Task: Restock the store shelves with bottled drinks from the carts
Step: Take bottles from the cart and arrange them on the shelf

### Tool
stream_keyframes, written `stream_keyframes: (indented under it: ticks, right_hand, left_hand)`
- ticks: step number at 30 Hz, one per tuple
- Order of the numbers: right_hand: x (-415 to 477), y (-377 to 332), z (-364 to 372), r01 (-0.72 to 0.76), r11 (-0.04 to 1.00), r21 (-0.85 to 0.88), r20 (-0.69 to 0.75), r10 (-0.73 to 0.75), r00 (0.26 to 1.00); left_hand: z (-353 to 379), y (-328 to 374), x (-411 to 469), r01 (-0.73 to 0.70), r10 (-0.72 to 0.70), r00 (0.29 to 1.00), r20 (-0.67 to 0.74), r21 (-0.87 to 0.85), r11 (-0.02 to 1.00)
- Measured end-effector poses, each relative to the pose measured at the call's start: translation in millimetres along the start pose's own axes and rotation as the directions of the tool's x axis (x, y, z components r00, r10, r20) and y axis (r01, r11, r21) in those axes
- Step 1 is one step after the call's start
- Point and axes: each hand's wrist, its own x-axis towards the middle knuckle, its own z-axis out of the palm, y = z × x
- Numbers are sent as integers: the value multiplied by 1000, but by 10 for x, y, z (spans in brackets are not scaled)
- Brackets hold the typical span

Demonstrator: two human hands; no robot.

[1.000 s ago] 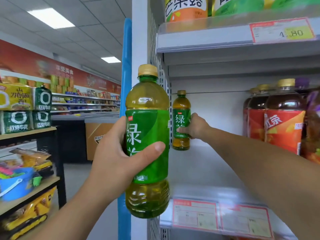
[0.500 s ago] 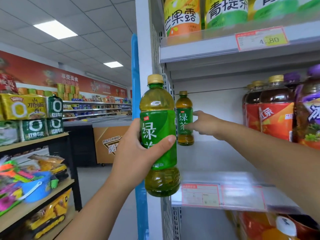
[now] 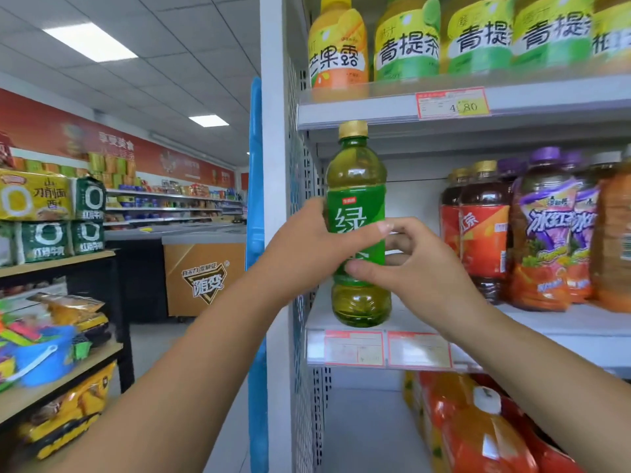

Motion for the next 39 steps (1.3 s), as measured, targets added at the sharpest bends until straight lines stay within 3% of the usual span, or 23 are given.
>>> stream_keyframes:
  ticks: [2,5,8,14,20,28,39]
  right_hand:
    - [128,115,-83,-17,998,-60,-34,15,999]
    - [378,322,-181,-73,990,-124,-91,62,994]
    - [624,497,-204,-123,985,-123,-99,111,989]
    - [1181,999,-164,-258,928,-267,10,271,963]
    - [1569,1134,-132,-326,835,-443,23,374,927]
    - [1861,1311,-43,-311,797,-517,6,367,930]
    - [1930,1436,-53,-314,812,-492,8,365,931]
  left_hand:
    - [-75,-94,-33,-34,34,999,5,6,999]
    - [-121,-477,-92,-123,246,914,-323,358,926]
    - [-33,-863,-75,-96,312,839,-446,444,891]
    - [150,-1187,67,-195,426,757,-496,451,871]
    - [180,-1274,92,-238,453,741,-497,436,868]
    - [215,-1301,95,-270,493,706,-509,451,851]
    - [217,-1329,103,-299,493,701,-516,415,859]
